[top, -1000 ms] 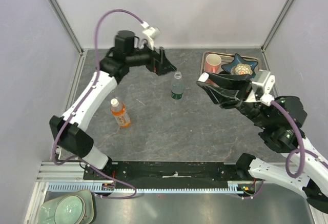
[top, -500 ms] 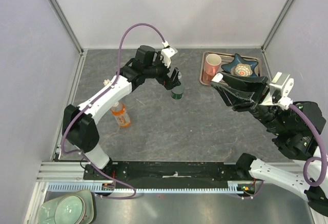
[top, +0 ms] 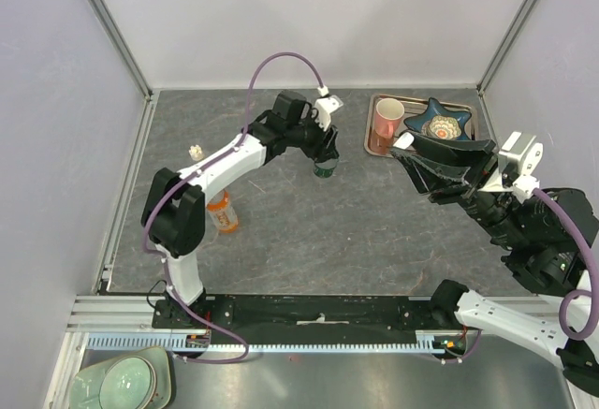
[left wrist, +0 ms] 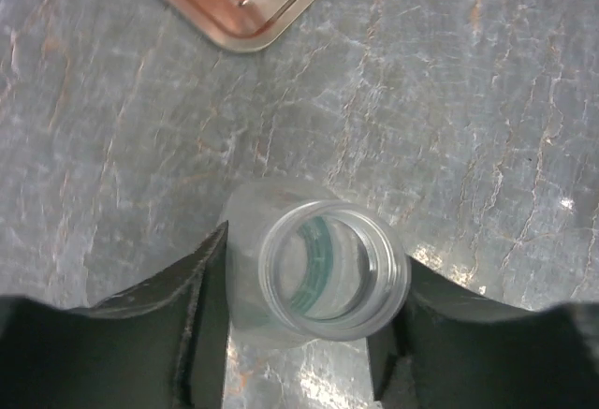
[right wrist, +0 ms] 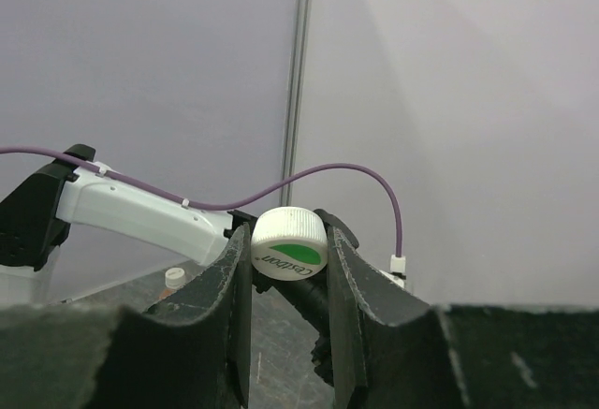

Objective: Screw on the bottle caps
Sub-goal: Pick up the plastic bottle at the center of the board, then screw the bottle cap onto the plastic bottle.

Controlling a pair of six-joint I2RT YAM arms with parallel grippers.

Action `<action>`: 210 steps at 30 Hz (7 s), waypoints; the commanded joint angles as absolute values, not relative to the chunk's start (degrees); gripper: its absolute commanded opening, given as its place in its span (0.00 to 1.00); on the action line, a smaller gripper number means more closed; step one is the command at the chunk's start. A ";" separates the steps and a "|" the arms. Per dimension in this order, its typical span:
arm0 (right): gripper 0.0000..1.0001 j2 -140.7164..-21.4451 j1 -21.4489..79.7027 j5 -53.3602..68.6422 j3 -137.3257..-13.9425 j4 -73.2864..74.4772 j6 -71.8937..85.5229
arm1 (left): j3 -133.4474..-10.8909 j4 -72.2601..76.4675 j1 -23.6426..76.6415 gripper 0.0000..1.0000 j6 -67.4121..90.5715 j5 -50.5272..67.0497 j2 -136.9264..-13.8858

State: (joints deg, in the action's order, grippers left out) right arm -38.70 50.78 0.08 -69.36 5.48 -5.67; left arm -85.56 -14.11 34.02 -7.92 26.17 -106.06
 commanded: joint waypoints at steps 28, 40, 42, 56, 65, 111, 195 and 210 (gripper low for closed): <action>0.19 -42.71 50.80 -0.79 -76.47 8.35 4.04 | -122.61 -79.55 66.80 0.64 -37.44 7.03 -139.83; 0.20 -42.80 50.80 -0.26 -75.76 8.35 4.31 | -120.32 -72.69 66.71 0.99 -34.11 12.13 -133.43; 0.21 -42.98 50.71 -0.18 -75.76 8.44 4.05 | -120.15 -72.07 66.53 0.99 -33.23 13.61 -132.02; 0.23 -42.71 50.80 -0.88 -76.11 10.63 3.25 | -93.80 -60.66 64.69 0.99 -30.32 8.18 -105.59; 0.23 -43.77 50.80 -0.18 -76.20 10.64 3.60 | -80.41 -48.95 61.26 0.99 -27.87 2.98 -101.07; 0.21 -44.03 50.80 -1.58 -76.11 13.80 4.66 | -68.99 -45.43 61.08 0.66 -21.35 1.68 -92.93; 0.19 -69.70 50.89 29.80 -102.92 52.29 -7.73 | -74.44 -59.50 50.80 0.50 -28.56 14.94 -47.90; 0.23 -71.54 52.21 36.03 -101.51 54.76 -7.56 | -75.15 -59.68 49.75 0.50 -28.12 16.61 -47.81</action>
State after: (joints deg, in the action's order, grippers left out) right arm -70.94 51.37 34.54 -101.38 55.31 -7.18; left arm -72.62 -61.56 50.19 -28.38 14.17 -47.97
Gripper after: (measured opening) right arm 0.362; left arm 0.597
